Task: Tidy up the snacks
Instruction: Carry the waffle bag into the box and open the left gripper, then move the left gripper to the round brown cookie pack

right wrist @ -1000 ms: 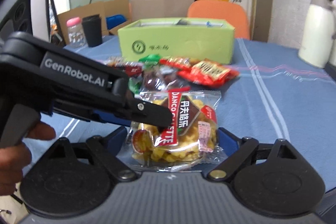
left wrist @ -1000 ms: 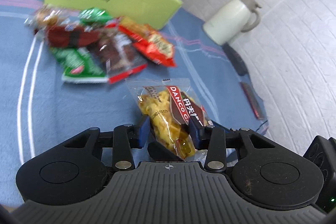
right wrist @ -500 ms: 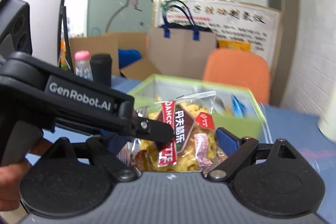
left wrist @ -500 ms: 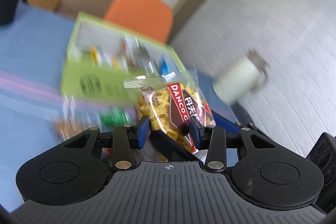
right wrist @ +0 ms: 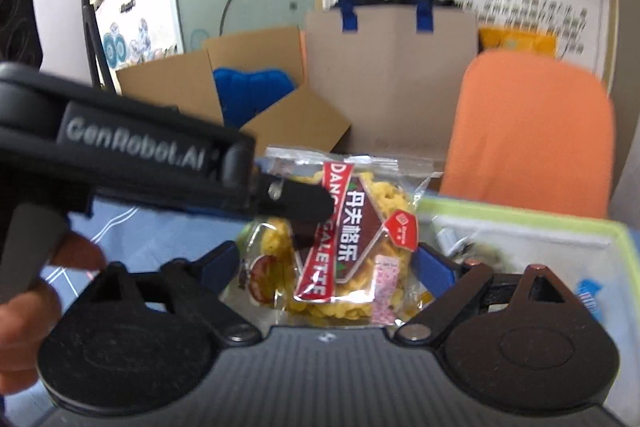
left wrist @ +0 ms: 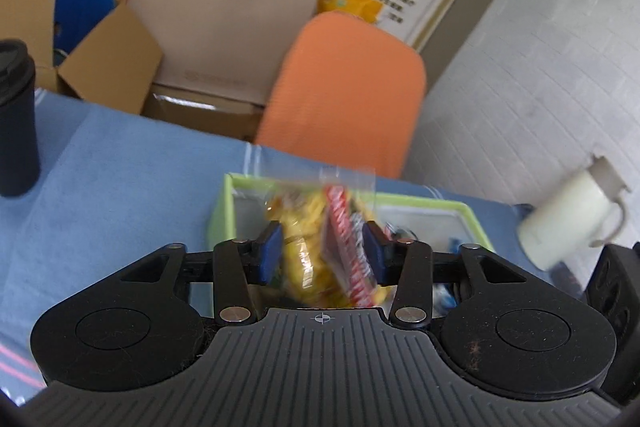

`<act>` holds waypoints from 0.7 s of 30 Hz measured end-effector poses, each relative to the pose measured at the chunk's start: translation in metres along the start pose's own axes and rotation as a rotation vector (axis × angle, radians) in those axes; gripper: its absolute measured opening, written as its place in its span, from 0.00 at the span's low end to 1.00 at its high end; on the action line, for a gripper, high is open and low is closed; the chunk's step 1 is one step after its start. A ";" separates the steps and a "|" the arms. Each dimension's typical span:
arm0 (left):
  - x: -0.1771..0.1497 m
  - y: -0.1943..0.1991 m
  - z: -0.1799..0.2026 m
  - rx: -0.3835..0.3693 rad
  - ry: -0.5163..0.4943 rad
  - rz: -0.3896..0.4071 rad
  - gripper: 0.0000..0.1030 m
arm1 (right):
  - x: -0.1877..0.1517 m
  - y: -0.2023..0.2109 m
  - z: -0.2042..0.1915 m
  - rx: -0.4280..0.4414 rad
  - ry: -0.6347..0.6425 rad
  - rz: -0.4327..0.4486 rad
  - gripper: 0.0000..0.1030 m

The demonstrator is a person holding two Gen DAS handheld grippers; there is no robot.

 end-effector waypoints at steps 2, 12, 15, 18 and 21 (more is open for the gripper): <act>0.000 0.003 -0.002 0.026 -0.001 0.020 0.41 | -0.003 0.008 0.000 -0.026 0.010 0.024 0.91; -0.058 0.072 0.005 -0.058 -0.011 0.136 0.60 | -0.052 0.107 0.002 -0.035 -0.082 0.175 0.99; -0.090 0.080 0.002 -0.069 0.019 0.111 0.62 | -0.090 0.119 -0.008 -0.018 -0.117 0.146 0.99; -0.121 0.080 -0.006 -0.052 0.063 0.063 0.63 | -0.127 0.122 -0.026 0.016 -0.123 0.081 0.99; -0.150 0.072 -0.018 -0.056 0.133 -0.009 0.63 | -0.153 0.119 -0.048 0.039 -0.104 0.034 0.99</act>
Point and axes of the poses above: each gripper's, at about its wrist camera, not at the fingertips, and y roughly against the way its jaws point, z to its right, x to its top, the point moved 5 cm from there along -y, roughly the way its jaws point, and after that the axes turned 8 degrees about -z, right-handed, at the moved point
